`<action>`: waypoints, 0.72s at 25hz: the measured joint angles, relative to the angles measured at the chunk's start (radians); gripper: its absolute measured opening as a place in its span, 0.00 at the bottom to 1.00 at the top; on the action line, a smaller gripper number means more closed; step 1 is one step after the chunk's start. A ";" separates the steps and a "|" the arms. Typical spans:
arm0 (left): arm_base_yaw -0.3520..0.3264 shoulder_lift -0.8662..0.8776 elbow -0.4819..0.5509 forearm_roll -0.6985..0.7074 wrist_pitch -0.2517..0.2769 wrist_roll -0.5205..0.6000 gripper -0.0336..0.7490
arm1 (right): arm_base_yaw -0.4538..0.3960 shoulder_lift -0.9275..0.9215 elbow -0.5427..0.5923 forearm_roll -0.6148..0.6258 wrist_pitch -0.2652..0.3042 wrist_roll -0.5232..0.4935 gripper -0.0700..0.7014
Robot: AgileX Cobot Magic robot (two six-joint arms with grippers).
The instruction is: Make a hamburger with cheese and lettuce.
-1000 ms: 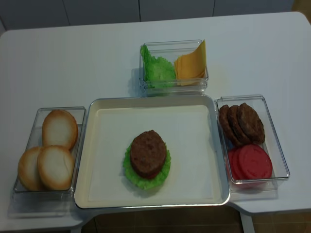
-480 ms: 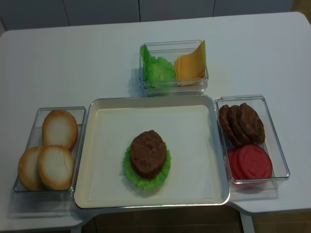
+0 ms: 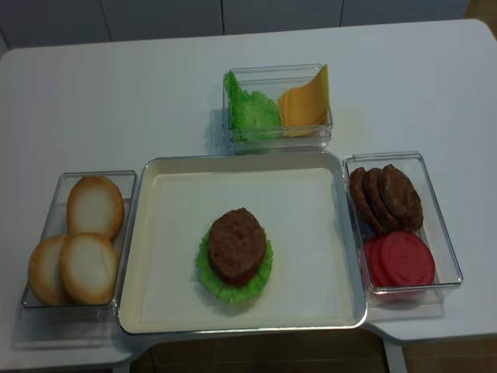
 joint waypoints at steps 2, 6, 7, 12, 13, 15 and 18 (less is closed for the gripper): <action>0.000 0.000 0.000 0.000 0.000 0.000 0.56 | 0.000 0.000 0.000 0.000 0.000 0.000 0.71; 0.000 0.000 0.000 0.000 0.000 0.000 0.56 | 0.000 0.000 0.000 0.000 0.000 0.000 0.71; 0.000 0.000 0.000 0.000 0.000 0.000 0.56 | 0.000 0.000 0.000 0.000 0.000 0.000 0.71; 0.000 0.000 0.000 0.000 0.000 0.000 0.56 | 0.000 0.000 0.000 0.000 0.000 0.000 0.71; 0.000 0.000 0.000 0.000 0.000 0.000 0.56 | 0.000 0.000 0.000 0.000 0.000 0.000 0.71; 0.000 0.000 0.000 0.000 0.000 0.000 0.56 | 0.000 0.000 0.000 0.000 0.000 0.000 0.71; 0.000 0.000 0.000 0.000 0.000 0.000 0.56 | 0.000 0.000 0.000 0.000 0.000 0.000 0.71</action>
